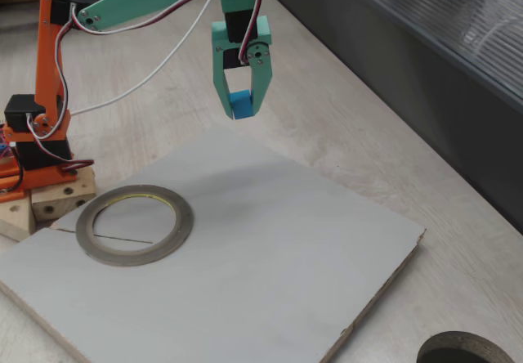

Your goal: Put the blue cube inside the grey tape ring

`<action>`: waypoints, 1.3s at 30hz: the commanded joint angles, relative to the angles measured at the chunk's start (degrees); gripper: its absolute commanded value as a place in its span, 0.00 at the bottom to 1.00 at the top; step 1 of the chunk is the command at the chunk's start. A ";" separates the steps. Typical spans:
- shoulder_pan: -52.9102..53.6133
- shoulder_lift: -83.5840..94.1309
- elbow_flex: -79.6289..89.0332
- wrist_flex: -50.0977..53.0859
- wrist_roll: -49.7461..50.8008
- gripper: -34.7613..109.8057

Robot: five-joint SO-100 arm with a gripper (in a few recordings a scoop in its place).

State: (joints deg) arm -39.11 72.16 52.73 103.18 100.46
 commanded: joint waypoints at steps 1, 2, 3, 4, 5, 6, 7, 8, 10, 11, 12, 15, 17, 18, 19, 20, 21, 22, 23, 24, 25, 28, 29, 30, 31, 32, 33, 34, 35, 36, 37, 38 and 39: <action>2.37 3.60 0.09 -0.79 0.88 0.27; 4.57 3.78 0.09 -0.79 0.79 0.27; 6.59 3.78 0.09 -0.79 0.70 0.27; 8.79 3.78 0.18 -0.79 0.62 0.27; 11.25 3.78 0.18 -0.79 0.62 0.27; 13.97 3.87 0.18 -0.79 0.62 0.27; 17.14 3.96 0.18 -0.79 0.53 0.27; 20.57 3.96 0.18 -0.79 0.53 0.27; 27.33 3.96 0.09 -0.79 0.53 0.27; 31.03 3.96 0.09 -0.79 0.53 0.27; 34.98 3.87 0.09 -0.79 0.53 0.27; 44.30 3.87 0.09 -0.79 0.62 0.27; 47.90 3.87 0.09 -0.18 0.62 0.27; 48.87 3.87 0.09 -0.18 0.70 0.27; 49.31 3.87 0.09 -0.18 0.70 0.27; 49.39 3.78 0.09 -0.26 0.70 0.27; 49.39 3.78 0.09 -0.44 0.70 0.27; 49.39 3.78 0.18 -0.70 0.62 0.27; 49.39 3.87 0.18 -0.70 0.62 0.27; 49.39 3.87 0.18 -0.70 0.62 0.27; 49.39 3.96 0.44 -0.70 0.62 0.27; 49.04 5.27 5.71 -0.70 0.62 0.27; 48.96 6.86 8.79 -0.79 0.62 0.27; 48.87 8.96 12.22 -0.79 0.70 0.27; 48.87 11.25 15.91 -0.79 0.70 0.27; 48.78 13.71 19.86 -0.79 0.88 0.27; 48.78 16.00 23.64 -0.88 0.97 0.27; 48.69 17.93 27.51 -0.97 1.05 0.27; 48.69 19.51 31.11 -1.05 1.05 0.27; 48.69 20.74 34.45 -1.58 1.05 0.27; 48.69 21.71 37.62 -2.90 1.05 0.27; 48.69 22.50 40.52 -4.66 0.88 0.27; 48.78 23.38 43.07 -6.94 0.79 0.27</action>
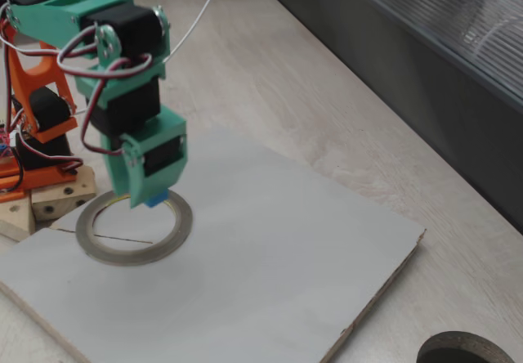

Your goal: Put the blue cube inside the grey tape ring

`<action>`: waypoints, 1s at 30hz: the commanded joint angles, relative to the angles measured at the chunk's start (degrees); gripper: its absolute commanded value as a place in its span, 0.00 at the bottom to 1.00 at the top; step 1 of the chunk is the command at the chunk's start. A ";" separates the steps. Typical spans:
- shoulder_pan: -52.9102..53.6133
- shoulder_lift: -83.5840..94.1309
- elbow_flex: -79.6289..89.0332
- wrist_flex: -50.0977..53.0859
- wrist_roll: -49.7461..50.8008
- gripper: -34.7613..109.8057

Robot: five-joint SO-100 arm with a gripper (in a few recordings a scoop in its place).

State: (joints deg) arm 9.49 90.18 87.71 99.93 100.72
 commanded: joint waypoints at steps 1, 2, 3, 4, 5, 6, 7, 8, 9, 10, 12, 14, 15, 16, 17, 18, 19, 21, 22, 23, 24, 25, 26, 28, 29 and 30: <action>0.18 6.15 10.63 -6.24 0.44 0.27; 0.18 7.12 13.10 -8.96 0.44 0.27; 0.18 7.91 15.29 -11.43 0.44 0.27; 0.09 8.70 17.31 -13.71 0.44 0.27; 0.09 9.49 19.25 -15.82 0.44 0.27; 0.09 10.02 21.09 -17.67 0.44 0.27; 0.09 10.37 22.85 -19.07 0.44 0.27; 0.09 10.63 24.61 -20.04 0.44 0.27; 0.09 10.90 26.37 -20.74 0.44 0.27; 0.09 11.16 27.86 -21.01 0.44 0.27; 0.09 11.95 29.97 -21.09 0.35 0.27; 0.09 12.66 30.94 -21.09 0.35 0.27; 0.09 12.92 31.03 -21.09 0.35 0.27; 0.09 13.10 31.03 -21.09 0.35 0.27; 0.09 13.18 31.03 -21.09 0.35 0.27; 0.09 13.18 31.03 -21.09 0.35 0.27; 0.09 13.18 31.03 -21.09 0.35 0.27; 0.09 13.10 31.03 -21.09 0.44 0.27; 0.09 12.92 31.03 -21.01 0.44 0.27; 0.09 12.83 31.03 -20.92 0.44 0.27; 0.09 12.57 31.03 -20.65 0.44 0.27; 0.09 12.39 31.03 -20.57 0.44 0.27; 0.18 12.39 31.03 -20.57 0.44 0.27; 0.26 12.30 31.03 -20.48 0.44 0.27; 0.26 12.30 31.03 -20.48 0.44 0.27; 0.26 12.30 31.03 -20.48 0.44 0.27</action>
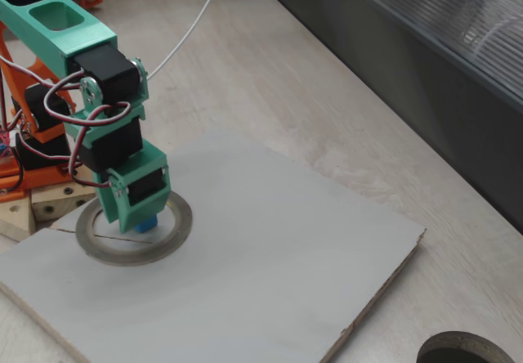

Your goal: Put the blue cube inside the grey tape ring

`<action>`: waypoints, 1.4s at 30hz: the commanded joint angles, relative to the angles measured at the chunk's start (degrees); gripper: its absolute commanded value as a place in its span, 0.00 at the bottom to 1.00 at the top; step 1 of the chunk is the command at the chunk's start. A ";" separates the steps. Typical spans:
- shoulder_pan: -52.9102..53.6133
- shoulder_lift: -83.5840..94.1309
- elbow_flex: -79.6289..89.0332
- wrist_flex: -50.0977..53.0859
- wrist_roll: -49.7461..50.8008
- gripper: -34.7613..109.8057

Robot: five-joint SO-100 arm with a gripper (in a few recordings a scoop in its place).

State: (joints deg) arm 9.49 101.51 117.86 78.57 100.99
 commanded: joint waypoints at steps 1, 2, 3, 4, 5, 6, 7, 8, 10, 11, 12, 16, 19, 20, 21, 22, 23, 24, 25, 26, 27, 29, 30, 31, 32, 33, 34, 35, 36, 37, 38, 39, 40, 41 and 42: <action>0.26 0.97 0.88 0.88 0.18 0.27; 0.26 0.97 0.88 0.88 0.18 0.27; 0.26 0.97 0.88 0.88 0.18 0.27; 0.26 0.97 0.88 0.88 0.18 0.27; 0.26 0.97 0.88 0.88 0.18 0.27; 0.44 0.97 0.88 0.88 0.18 0.27; 0.70 0.88 0.97 0.88 0.18 0.27; 0.79 0.88 0.97 0.88 0.44 0.27; 0.35 0.79 1.05 0.97 0.26 0.27; 0.26 0.79 1.05 0.97 0.26 0.27; 0.26 0.79 1.05 0.97 0.26 0.27; 0.79 0.79 1.05 0.97 0.18 0.27; 0.88 0.79 1.05 0.97 0.44 0.27; 0.88 0.79 1.05 0.97 0.26 0.27; 0.88 0.79 1.05 0.97 0.26 0.27; 0.88 0.79 1.23 0.97 0.26 0.27; 0.88 0.88 1.76 1.05 0.44 0.27; 0.88 1.23 2.55 1.05 0.53 0.27; 0.88 1.76 3.34 1.05 0.62 0.27; 0.88 1.76 3.60 1.05 0.26 0.27; 0.88 1.76 3.69 1.05 0.26 0.28; 0.88 1.76 3.34 1.05 0.26 0.31; 0.88 1.85 3.16 1.05 0.26 0.34; 0.88 1.93 3.08 1.14 0.26 0.37; 0.70 2.02 2.99 1.14 0.44 0.41; 0.53 2.02 2.99 1.14 0.62 0.45; 0.35 2.02 2.90 1.14 0.62 0.50; 0.26 2.02 2.90 1.23 0.62 0.55; 0.26 2.02 2.90 1.49 0.62 0.60; 0.26 2.02 2.90 2.29 0.62 0.64; 0.26 2.02 2.90 3.25 0.62 0.69; 0.26 1.93 2.90 4.39 0.70 0.74; 0.26 1.93 2.81 5.54 0.70 0.78; 0.26 1.93 2.29 6.50 0.70 0.82; 0.26 1.93 1.49 7.47 0.70 0.86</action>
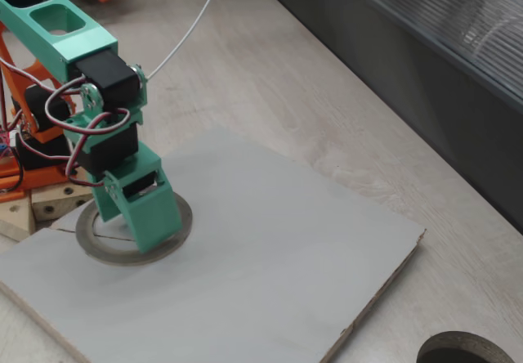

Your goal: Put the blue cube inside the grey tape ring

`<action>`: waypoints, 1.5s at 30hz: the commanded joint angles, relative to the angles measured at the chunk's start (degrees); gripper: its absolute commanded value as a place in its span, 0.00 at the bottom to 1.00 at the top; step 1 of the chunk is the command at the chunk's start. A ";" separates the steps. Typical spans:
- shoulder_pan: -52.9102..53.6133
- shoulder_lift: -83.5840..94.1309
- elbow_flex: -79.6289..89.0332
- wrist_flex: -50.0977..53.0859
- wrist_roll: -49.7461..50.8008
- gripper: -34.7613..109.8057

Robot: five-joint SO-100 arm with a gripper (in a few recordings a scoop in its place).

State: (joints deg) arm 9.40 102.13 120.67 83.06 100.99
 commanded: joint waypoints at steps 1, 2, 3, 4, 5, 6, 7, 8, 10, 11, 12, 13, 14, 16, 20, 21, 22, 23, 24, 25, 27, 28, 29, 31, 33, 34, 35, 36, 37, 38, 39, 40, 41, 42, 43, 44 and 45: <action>0.35 1.23 -2.37 4.31 0.70 0.89; 0.35 1.14 -3.52 5.71 0.70 0.91; 0.35 0.79 -4.75 7.03 0.70 0.93; 0.35 0.35 -6.06 8.35 0.70 0.94; 0.44 0.35 -7.38 9.58 0.70 0.94; 0.53 0.26 -8.53 10.55 0.70 0.94; 0.53 0.26 -9.49 11.25 0.70 0.94; 0.53 0.26 -10.20 11.78 0.70 0.94; 0.44 0.26 -10.72 12.83 0.70 0.94; 0.35 0.79 -10.72 13.62 0.70 0.94; 0.35 1.05 -10.81 14.68 0.70 0.94; 0.26 1.23 -10.81 16.17 0.70 0.94; 0.26 1.23 -11.07 18.02 0.35 0.94; 0.26 1.23 -13.10 22.59 0.26 0.94; 0.26 0.18 -22.59 32.17 0.26 0.94; 0.26 0.18 -24.43 33.05 0.26 0.94; 0.26 0.18 -26.10 32.87 0.26 0.94; 0.26 0.18 -27.16 32.61 0.26 0.93; 0.26 0.18 -27.69 32.61 0.26 0.92; 0.26 0.18 -27.77 32.52 0.26 0.91; 0.26 0.18 -27.95 32.52 0.26 0.85; 0.35 0.18 -28.21 32.43 0.44 0.82; 0.35 0.18 -28.39 32.43 0.26 0.79; 0.70 0.62 -28.48 32.43 0.09 0.73; 0.79 0.70 -28.39 32.43 0.09 0.67; 0.53 0.70 -28.39 32.43 0.09 0.65; 0.44 0.53 -28.39 32.43 0.09 0.62; 0.62 0.53 -28.39 32.43 0.09 0.60; 0.70 0.53 -28.39 32.43 0.09 0.57; 0.53 0.53 -28.39 32.43 0.09 0.54; 0.35 0.88 -28.39 32.43 0.09 0.52; 0.35 0.97 -28.39 32.43 0.09 0.49; 0.35 0.97 -28.48 32.43 0.26 0.47; 0.35 1.05 -28.48 32.43 0.18 0.44; 0.26 1.14 -28.48 32.43 0.18 0.42; 0.26 1.23 -28.56 32.43 0.18 0.39; 0.26 1.23 -28.56 32.43 0.18 0.36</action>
State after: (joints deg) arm 9.49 101.51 93.69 113.99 100.99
